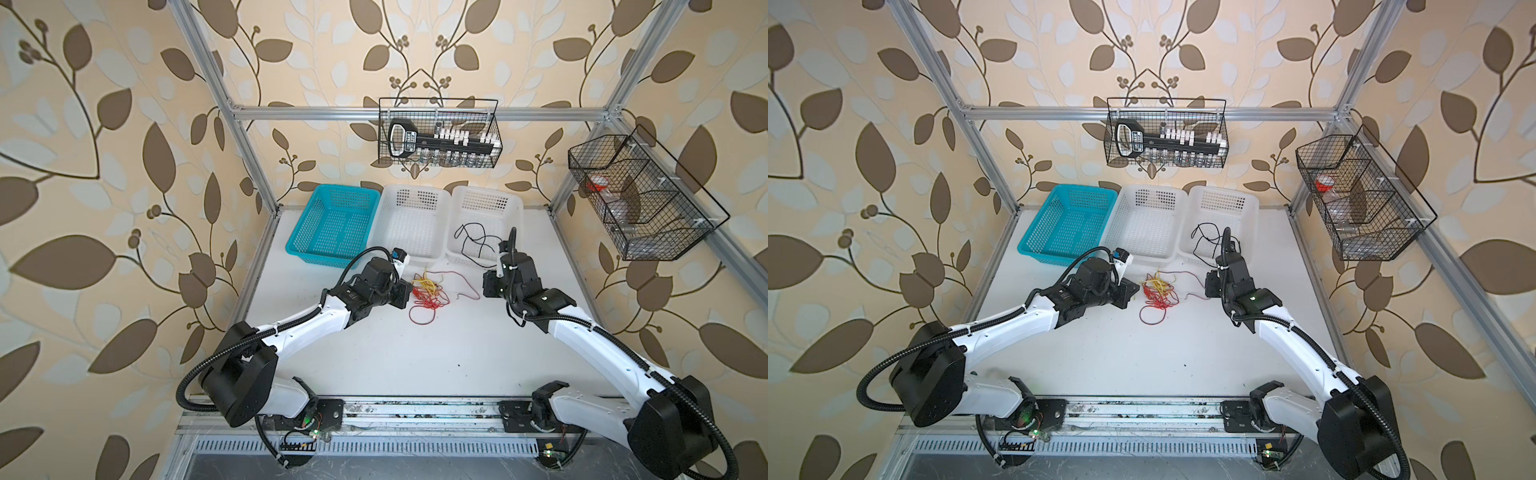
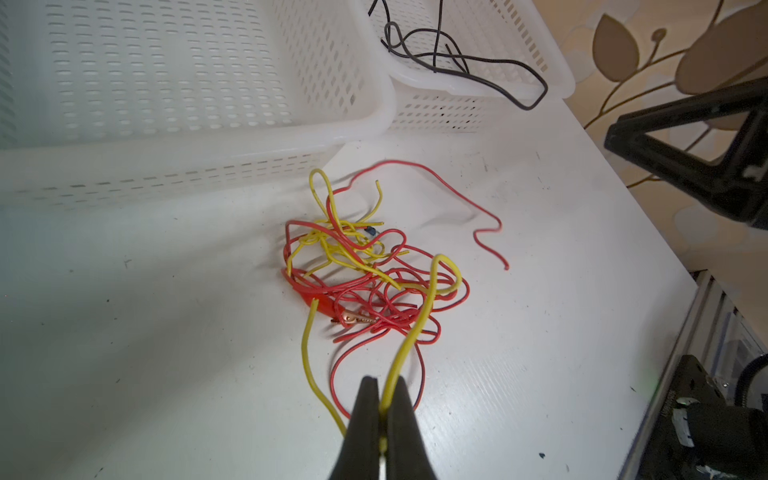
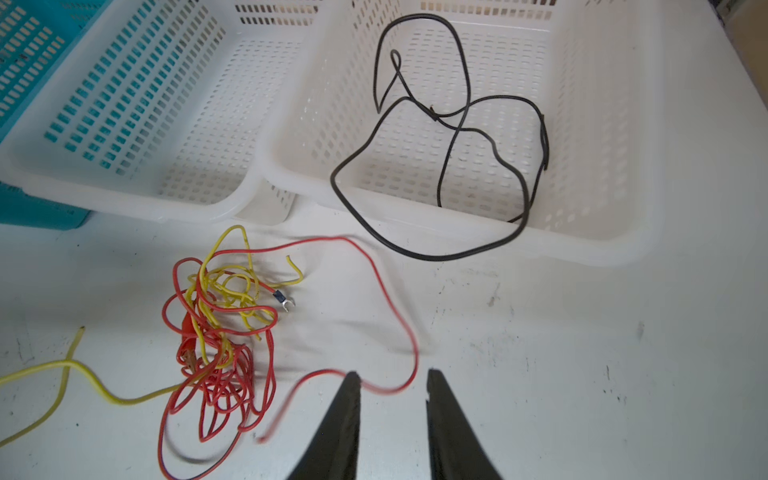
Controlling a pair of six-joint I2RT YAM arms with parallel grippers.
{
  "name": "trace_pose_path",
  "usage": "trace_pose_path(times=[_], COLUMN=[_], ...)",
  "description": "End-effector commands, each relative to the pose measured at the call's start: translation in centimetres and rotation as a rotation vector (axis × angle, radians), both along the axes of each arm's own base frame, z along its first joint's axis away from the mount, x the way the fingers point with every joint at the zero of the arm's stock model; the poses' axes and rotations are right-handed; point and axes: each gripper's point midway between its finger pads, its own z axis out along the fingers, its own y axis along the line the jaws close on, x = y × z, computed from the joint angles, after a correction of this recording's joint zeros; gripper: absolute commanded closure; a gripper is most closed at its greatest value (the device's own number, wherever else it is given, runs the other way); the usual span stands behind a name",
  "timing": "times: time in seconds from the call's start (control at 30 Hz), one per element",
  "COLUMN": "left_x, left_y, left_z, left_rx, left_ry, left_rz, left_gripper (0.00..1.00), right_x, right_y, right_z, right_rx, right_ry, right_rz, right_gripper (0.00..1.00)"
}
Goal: Untangle the cables
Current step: 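Release the red wire and bring the right gripper to the left gripper's yellow wire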
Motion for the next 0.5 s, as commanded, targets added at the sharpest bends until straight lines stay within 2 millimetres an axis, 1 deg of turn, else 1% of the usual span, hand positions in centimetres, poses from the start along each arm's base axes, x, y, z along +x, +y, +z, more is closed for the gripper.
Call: trace_pose_path(times=[0.0,0.07,0.13,0.27,0.47], left_x=[0.8,0.8,0.8,0.8,0.8], left_y=[-1.2,-1.2,-1.4,-1.6,-1.7], left_z=[3.3,3.3,3.3,3.4,3.6], left_rx=[-0.067,-0.073,-0.080,-0.085,-0.087], left_ry=[-0.078,-0.075,-0.073,-0.066,-0.064], left_rz=[-0.032,-0.030,-0.033,-0.041,-0.044], left_gripper=[1.00,1.00,1.00,1.00,1.00], right_x=[0.5,0.5,0.4,-0.1,-0.3], right_y=[2.2,3.6,5.5,9.1,12.8], right_z=[1.2,1.5,1.7,1.1,-0.7], right_rx=[0.028,0.054,0.081,0.089,0.145], right_ry=[-0.042,-0.053,-0.060,-0.058,-0.031], right_rz=[0.101,0.162,0.246,0.390,0.510], right_gripper=[0.62,0.57,0.52,0.46,0.45])
